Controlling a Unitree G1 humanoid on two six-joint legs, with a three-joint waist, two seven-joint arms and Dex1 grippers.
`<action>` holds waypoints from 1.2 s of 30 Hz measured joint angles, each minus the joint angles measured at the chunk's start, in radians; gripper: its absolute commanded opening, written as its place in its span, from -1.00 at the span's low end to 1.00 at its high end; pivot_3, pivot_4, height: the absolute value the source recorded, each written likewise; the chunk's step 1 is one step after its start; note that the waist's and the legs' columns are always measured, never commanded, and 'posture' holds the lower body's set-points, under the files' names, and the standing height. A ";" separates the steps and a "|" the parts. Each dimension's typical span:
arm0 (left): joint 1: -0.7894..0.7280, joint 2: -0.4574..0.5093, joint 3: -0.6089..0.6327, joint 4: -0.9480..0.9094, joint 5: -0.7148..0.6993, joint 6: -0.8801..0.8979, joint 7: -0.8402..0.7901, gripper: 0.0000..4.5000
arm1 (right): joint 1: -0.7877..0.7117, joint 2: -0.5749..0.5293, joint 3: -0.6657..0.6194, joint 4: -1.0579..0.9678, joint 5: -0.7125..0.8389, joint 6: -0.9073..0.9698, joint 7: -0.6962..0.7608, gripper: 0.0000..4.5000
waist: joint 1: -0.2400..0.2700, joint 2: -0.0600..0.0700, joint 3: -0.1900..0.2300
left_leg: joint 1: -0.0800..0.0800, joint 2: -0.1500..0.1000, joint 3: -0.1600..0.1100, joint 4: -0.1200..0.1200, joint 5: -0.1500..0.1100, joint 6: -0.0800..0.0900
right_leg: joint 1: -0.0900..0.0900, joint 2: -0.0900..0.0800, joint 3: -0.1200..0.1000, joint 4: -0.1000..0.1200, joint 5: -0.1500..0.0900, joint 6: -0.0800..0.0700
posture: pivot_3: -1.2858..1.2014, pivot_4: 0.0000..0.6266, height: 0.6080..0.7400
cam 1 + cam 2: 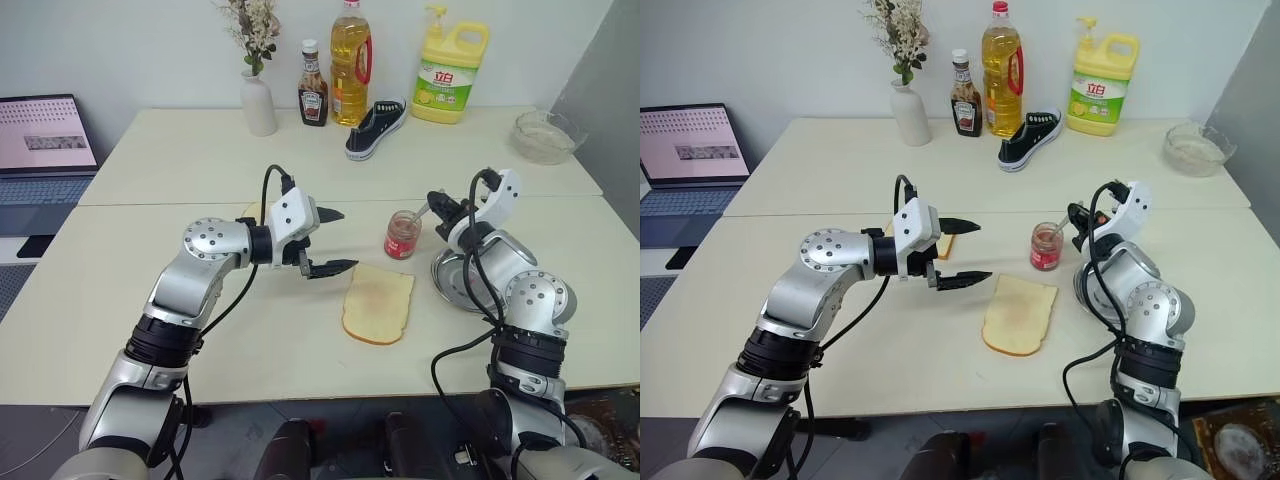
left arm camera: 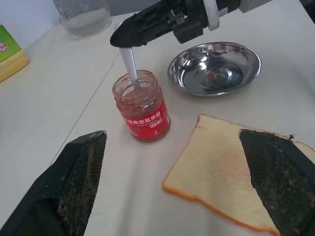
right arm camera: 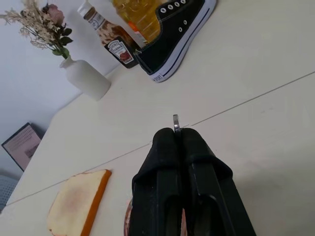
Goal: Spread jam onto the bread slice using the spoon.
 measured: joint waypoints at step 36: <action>0.002 0.106 -0.001 0.002 -0.036 0.006 -0.177 1.00 | -0.039 -0.115 -0.148 -0.101 0.570 0.080 -0.223 -0.99 | -0.001 0.002 0.001 | -0.001 0.001 0.000 -0.001 0.000 0.000 | 0.000 0.000 0.000 -0.001 -0.001 -0.001 | 0.03 -0.52 1.00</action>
